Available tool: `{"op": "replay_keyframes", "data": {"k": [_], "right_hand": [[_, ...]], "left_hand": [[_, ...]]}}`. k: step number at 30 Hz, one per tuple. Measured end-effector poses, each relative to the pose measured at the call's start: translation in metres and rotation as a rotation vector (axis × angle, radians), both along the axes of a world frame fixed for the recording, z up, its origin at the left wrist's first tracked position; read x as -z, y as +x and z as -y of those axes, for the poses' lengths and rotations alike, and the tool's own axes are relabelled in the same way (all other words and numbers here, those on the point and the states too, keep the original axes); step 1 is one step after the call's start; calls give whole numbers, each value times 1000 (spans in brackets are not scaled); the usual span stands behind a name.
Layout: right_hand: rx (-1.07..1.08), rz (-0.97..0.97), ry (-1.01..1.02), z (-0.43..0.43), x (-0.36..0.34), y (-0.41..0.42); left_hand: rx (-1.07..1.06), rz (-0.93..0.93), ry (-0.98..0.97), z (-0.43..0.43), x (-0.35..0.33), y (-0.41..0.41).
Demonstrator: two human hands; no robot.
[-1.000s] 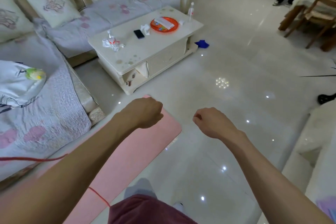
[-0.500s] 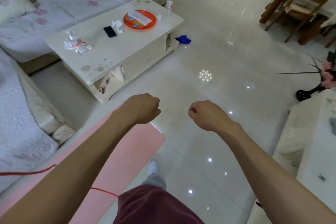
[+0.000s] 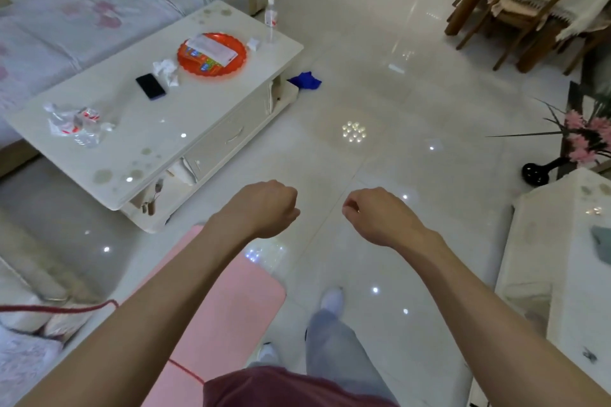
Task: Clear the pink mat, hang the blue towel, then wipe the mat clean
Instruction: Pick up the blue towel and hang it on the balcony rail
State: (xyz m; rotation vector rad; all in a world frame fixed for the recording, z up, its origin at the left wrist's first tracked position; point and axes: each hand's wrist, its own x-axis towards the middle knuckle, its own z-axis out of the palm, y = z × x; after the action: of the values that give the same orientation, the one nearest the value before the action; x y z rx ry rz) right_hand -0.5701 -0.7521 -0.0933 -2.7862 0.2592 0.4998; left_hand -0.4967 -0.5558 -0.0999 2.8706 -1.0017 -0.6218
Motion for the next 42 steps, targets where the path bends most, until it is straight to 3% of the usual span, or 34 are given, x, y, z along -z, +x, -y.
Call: {"op": "replay_keyframes", "data": {"k": [13,18,29,42], "right_hand": [[-43,-12,6,163,14,210],[-72,-15,5,210,8,283],[-75,70,65,249,19,451],[-46,-33,99,278,18,687]], "left_hand": [[-88,10,149,111,-19,194],[-129,0,98,157,-22,252],[-131,-20,39,239,6,426],[-178,-78,-75,280,14,657]]}}
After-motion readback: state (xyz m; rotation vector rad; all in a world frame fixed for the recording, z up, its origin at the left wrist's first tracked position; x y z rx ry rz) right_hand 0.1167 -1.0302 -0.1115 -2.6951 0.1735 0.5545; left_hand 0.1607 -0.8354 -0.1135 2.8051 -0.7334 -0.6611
